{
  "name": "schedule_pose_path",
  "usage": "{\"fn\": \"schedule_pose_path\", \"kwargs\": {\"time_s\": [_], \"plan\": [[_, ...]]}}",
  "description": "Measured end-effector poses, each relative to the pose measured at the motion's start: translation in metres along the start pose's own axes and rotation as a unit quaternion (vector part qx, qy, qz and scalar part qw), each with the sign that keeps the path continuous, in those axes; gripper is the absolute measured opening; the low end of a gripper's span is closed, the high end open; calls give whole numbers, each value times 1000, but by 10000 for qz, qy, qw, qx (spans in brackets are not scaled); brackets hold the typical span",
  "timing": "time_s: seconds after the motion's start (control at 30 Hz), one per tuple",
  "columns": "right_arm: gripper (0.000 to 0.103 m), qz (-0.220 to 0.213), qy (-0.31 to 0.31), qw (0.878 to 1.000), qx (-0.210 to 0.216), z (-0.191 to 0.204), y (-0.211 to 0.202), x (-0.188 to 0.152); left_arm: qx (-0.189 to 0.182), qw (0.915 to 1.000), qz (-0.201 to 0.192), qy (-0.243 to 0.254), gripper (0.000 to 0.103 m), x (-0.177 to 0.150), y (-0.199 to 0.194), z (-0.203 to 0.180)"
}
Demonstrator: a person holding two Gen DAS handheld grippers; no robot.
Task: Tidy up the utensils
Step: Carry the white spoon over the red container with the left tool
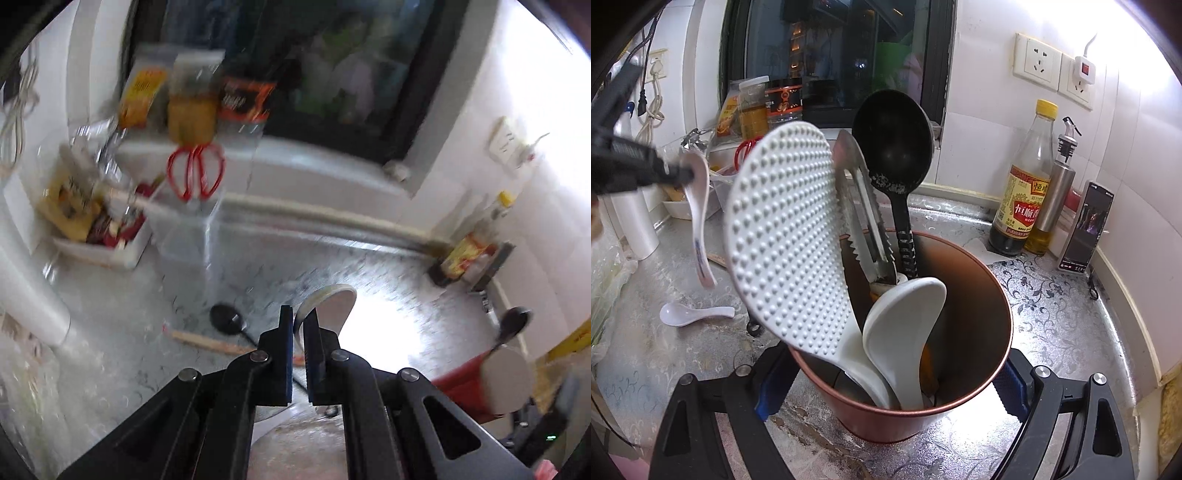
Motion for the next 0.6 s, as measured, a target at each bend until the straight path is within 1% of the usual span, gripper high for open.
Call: {"fn": "schedule_pose_path", "kwargs": {"time_s": [0.1,0.13,0.23,0.3,0.4,0.6], "plan": [[92,5,2,10000,1,0,1,0,-169,9993,-284,166,5,12,-19,-16],[92,3,3,10000,2,0,0,0,-282,9985,-401,230,5,16,-28,-23],[92,4,2,10000,2,0,0,0,-546,9959,-623,365,5,24,-48,-40],[92,4,1,10000,1,0,0,0,-655,9940,-741,465,5,28,-55,-49],[92,4,1,10000,1,0,0,0,-920,9888,-940,704,5,36,-72,-70],[92,4,2,10000,2,-1,0,0,-1316,9773,-1198,1153,5,45,-96,-108]]}}
Point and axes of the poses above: each gripper's, at about its wrist camera, not at the fingertips, and y roughly the way its jaws point, z to its left, x to its top, the point moved 1 cm from there along y, roughly the way its jaws point, and after that the axes turned 7 degrees about x, right-handed, at the moved point
